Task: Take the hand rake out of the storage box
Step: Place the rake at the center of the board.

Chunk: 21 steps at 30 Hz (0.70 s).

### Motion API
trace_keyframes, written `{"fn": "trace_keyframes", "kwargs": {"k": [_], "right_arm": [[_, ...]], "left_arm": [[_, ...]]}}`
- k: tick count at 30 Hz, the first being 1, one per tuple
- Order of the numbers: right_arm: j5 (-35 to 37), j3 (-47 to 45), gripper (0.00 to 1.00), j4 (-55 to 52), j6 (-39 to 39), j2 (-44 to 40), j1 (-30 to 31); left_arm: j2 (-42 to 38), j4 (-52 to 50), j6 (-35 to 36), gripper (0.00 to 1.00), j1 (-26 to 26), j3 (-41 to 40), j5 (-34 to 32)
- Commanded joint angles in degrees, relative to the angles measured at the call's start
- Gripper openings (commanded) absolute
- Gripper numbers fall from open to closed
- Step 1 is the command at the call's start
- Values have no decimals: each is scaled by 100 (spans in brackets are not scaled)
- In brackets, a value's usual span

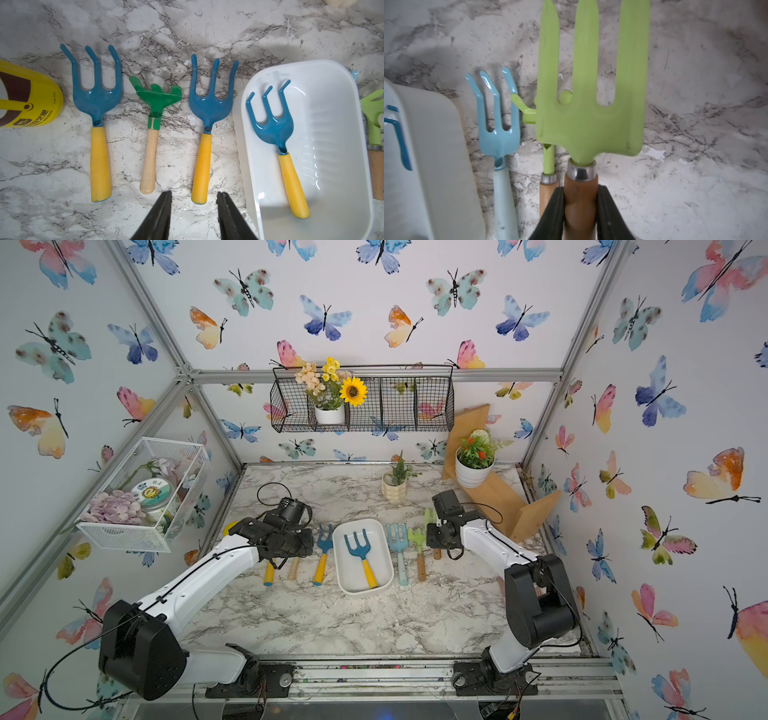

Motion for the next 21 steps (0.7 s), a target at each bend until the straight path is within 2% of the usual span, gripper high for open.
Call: {"fn": "trace_keyframes", "kwargs": {"k": [1, 13, 21], "right_arm": [[-381, -209, 26, 102, -372, -148, -157], [-482, -395, 26, -140, -886, 43, -521], [-592, -610, 26, -48, -903, 137, -574]], "left_arm": [[114, -37, 56, 41, -81, 183, 199], [178, -120, 56, 41, -102, 306, 112], [170, -122, 69, 41, -96, 316, 85]]}}
